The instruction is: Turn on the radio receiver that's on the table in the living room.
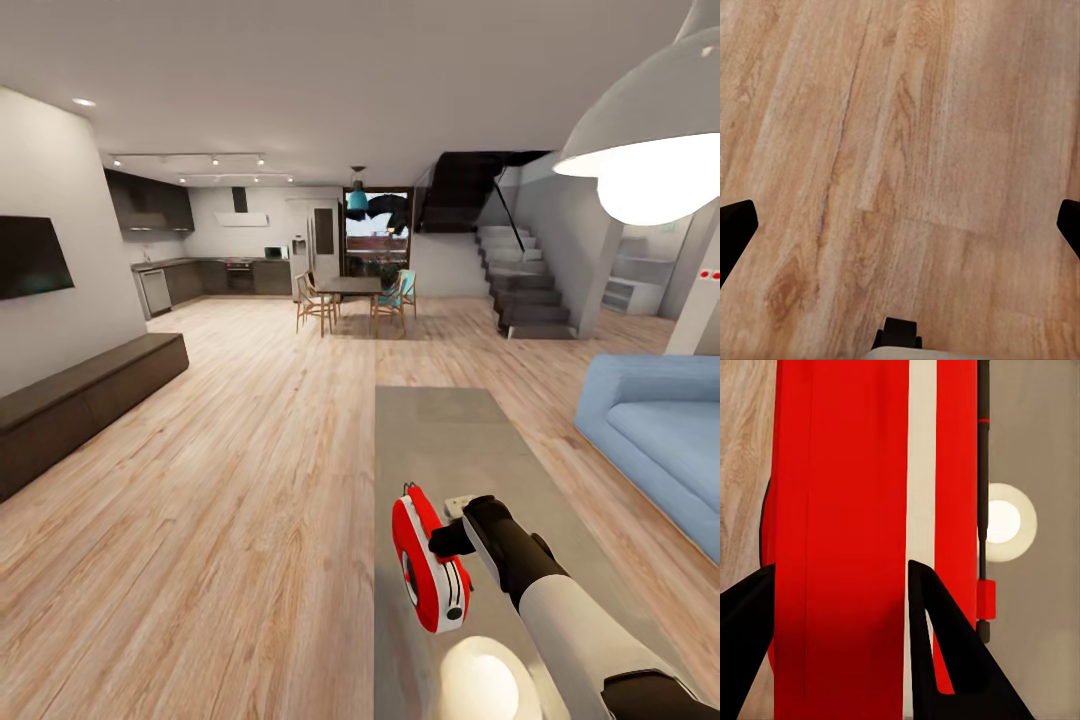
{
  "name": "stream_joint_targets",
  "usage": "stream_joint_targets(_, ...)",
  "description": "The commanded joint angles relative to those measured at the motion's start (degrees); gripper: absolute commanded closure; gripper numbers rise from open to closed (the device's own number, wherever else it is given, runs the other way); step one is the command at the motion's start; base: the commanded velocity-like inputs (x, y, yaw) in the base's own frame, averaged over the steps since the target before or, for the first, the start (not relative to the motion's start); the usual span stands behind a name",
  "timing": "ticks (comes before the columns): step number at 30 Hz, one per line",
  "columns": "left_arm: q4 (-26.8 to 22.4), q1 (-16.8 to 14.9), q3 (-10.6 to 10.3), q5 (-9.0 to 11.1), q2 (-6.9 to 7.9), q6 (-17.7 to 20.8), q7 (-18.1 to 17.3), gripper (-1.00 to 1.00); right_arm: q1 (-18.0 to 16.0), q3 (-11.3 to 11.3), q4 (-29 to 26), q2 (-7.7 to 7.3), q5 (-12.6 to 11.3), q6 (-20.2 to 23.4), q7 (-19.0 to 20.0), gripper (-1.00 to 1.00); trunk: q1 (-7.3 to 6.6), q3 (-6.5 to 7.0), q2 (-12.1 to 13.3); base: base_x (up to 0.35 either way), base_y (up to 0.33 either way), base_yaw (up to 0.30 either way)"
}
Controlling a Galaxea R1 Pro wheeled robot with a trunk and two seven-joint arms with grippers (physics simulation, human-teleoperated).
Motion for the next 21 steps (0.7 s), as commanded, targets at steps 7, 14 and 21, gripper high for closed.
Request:
stream_joint_targets(7, 0.0, 0.0, 0.0, 0.11, 0.04, 0.0, -0.05, -1.0, -0.01, -0.01, -0.01, 0.0, -0.13, 0.01, -0.02, 1.0, -1.33, 1.09, 2.42, 0.0, 0.0, 0.0)
stream_joint_targets(14, 0.0, 0.0, 0.03, 0.32, -0.2, -0.05, -0.13, -1.0, -0.01, -0.01, -0.01, 0.0, -0.06, 0.01, -0.1, 1.0, -1.33, 1.09, 2.42, 0.0, 0.0, 0.0)
stream_joint_targets(21, 0.0, 0.0, 0.02, -0.05, -0.36, -0.01, 0.32, -1.0, -0.01, 0.01, -0.01, 0.0, 0.05, -0.31, -0.72, 1.0, -1.33, 1.09, 2.42, 0.0, 0.0, 0.0)
